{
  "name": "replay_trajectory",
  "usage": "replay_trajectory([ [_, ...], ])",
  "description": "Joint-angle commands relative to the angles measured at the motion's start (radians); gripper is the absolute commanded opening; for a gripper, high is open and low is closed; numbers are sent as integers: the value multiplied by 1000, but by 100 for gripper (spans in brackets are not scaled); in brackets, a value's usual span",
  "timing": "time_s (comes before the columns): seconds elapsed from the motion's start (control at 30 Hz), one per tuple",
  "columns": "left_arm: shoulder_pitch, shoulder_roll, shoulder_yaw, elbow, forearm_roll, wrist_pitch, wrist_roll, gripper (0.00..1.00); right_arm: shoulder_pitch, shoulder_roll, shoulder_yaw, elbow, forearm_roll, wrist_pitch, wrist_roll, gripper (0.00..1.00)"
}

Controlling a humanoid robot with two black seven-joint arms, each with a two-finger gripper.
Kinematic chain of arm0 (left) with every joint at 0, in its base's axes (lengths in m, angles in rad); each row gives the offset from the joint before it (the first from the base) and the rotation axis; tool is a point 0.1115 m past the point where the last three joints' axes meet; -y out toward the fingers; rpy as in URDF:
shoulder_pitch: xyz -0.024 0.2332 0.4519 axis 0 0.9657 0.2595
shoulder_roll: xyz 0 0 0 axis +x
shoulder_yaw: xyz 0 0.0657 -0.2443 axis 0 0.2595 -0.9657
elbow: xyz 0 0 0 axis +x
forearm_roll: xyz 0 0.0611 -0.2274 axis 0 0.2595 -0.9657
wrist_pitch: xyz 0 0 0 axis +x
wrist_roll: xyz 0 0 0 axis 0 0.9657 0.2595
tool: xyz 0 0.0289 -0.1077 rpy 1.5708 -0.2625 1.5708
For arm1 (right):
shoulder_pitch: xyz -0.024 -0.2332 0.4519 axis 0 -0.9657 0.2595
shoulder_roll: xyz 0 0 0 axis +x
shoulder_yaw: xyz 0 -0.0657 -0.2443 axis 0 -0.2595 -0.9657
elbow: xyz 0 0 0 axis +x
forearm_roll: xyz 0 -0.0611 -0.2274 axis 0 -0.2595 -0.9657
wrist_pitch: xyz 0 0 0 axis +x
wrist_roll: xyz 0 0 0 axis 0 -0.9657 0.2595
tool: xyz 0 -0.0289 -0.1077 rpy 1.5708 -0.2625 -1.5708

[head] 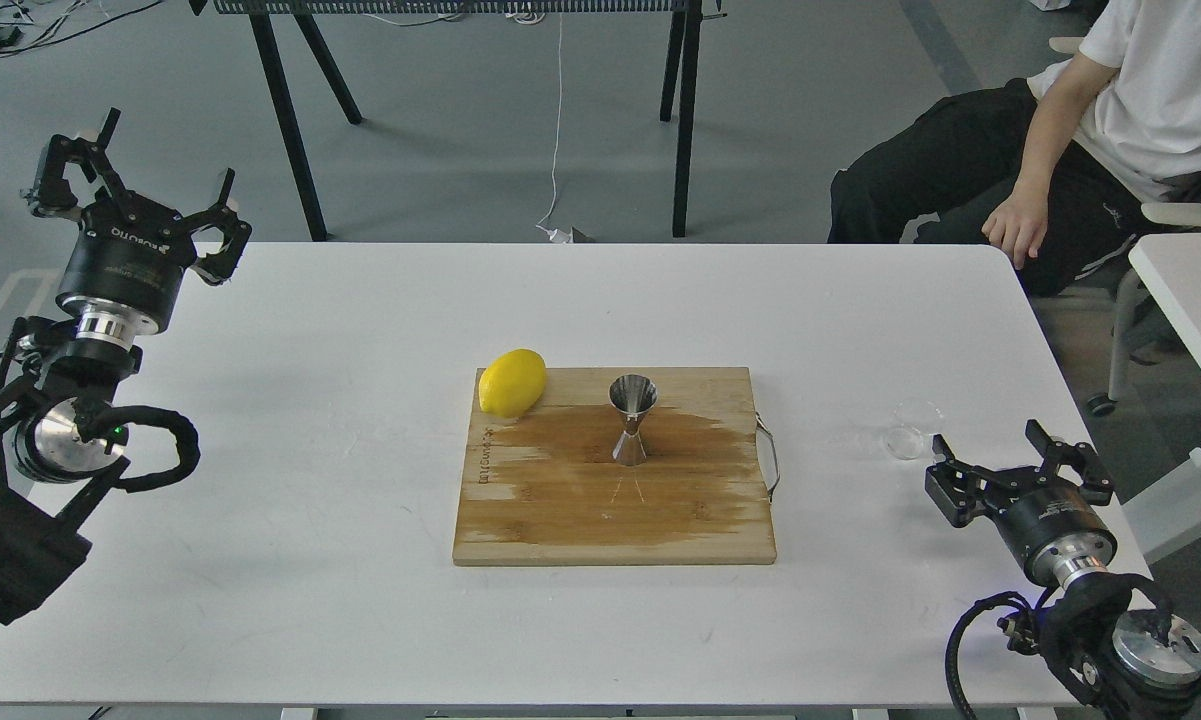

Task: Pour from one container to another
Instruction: 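Bring the right gripper forward toward the clear glass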

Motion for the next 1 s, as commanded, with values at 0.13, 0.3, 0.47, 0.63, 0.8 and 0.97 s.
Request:
replay_trajectory([
  [0.13, -6, 1, -3, 0, 0, 3, 0, 100, 77, -5, -60, -5, -9, -139, -26, 100],
  [0.3, -6, 10, -1, 0, 2, 2, 0, 100, 134, 13, -37, -126, -9, -145, -27, 100],
  [0.47, -5, 27, -3, 0, 2, 2, 0, 100, 146, 35, -49, -163, -9, -142, -27, 100],
  [0.63, -5, 34, -4, 2, 0, 3, 0, 100, 161, 51, -54, -182, -9, -139, -26, 98],
  [0.8, -5, 51, -3, 5, 0, 3, 0, 100, 193, 87, -46, -231, -9, -139, -24, 98],
  [0.97, -5, 53, -3, 5, 2, 6, 0, 100, 229, 116, -46, -298, -9, -116, -26, 96],
])
